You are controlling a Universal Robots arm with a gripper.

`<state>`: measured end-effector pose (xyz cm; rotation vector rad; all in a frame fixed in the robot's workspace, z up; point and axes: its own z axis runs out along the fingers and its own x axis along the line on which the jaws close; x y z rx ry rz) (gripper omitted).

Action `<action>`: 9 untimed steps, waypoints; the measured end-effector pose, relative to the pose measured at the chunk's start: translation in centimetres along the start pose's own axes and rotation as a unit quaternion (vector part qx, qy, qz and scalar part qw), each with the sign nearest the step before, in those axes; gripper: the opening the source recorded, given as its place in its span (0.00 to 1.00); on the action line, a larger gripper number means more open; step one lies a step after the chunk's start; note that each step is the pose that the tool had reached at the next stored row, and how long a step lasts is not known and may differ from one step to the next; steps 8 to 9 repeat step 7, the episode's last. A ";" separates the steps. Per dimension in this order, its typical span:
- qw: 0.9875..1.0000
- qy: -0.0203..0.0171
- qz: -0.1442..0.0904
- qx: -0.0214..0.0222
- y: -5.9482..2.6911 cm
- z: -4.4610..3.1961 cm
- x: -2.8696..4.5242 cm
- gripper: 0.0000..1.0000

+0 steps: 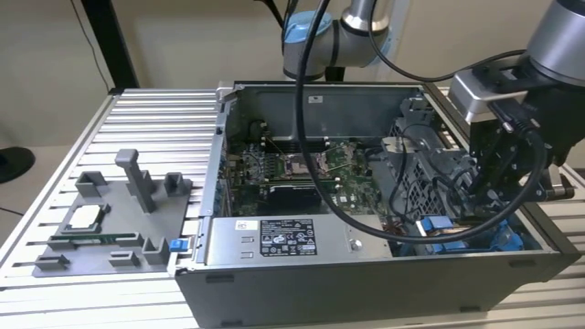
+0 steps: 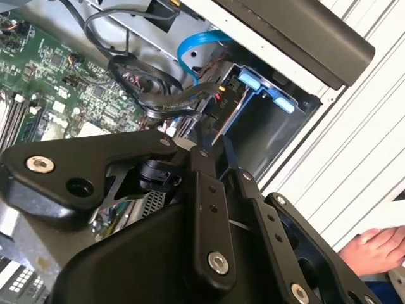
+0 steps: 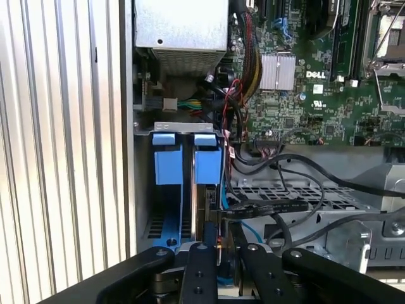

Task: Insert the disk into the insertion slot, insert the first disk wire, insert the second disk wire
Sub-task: 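Insert the second disk wire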

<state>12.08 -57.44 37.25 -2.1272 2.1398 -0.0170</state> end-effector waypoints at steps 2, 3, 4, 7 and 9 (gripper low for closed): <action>1.000 0.000 0.000 -0.001 -0.01 0.00 0.00 1.00; 1.000 0.000 0.000 -0.001 -0.02 0.00 0.00 1.00; 1.000 0.000 0.000 -0.002 -0.03 0.00 0.00 1.00; 1.000 0.000 0.000 -0.002 -0.03 0.00 0.00 1.00; 1.000 0.000 0.000 -0.002 -0.03 0.00 0.00 1.00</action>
